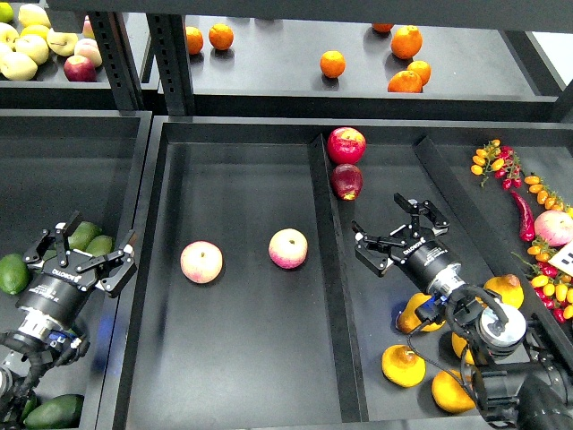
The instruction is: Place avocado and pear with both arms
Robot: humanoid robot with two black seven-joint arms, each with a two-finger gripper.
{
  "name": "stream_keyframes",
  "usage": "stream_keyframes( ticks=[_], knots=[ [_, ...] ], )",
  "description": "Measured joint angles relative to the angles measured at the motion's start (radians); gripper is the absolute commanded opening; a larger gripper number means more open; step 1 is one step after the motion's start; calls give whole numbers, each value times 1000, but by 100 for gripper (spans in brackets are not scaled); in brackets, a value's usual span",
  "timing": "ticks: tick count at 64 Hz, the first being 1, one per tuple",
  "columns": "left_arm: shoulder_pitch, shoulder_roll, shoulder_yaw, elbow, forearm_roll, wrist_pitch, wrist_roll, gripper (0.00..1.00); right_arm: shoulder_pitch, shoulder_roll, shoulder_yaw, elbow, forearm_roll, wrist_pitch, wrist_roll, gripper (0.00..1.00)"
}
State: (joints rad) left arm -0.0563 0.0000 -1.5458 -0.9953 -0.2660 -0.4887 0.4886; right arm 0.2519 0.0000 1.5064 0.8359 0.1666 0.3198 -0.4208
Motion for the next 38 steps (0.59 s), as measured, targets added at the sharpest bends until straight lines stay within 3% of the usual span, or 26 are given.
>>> stream_keyframes(
  ticks=[21, 38],
  knots=[
    [118, 0, -5, -57, -29, 0, 0, 99, -255, 0, 8, 146, 90, 154, 42, 100],
    [183, 0, -9, -224, -33, 0, 0, 99, -429, 0, 6, 348, 114, 169, 48, 100]
  ],
)
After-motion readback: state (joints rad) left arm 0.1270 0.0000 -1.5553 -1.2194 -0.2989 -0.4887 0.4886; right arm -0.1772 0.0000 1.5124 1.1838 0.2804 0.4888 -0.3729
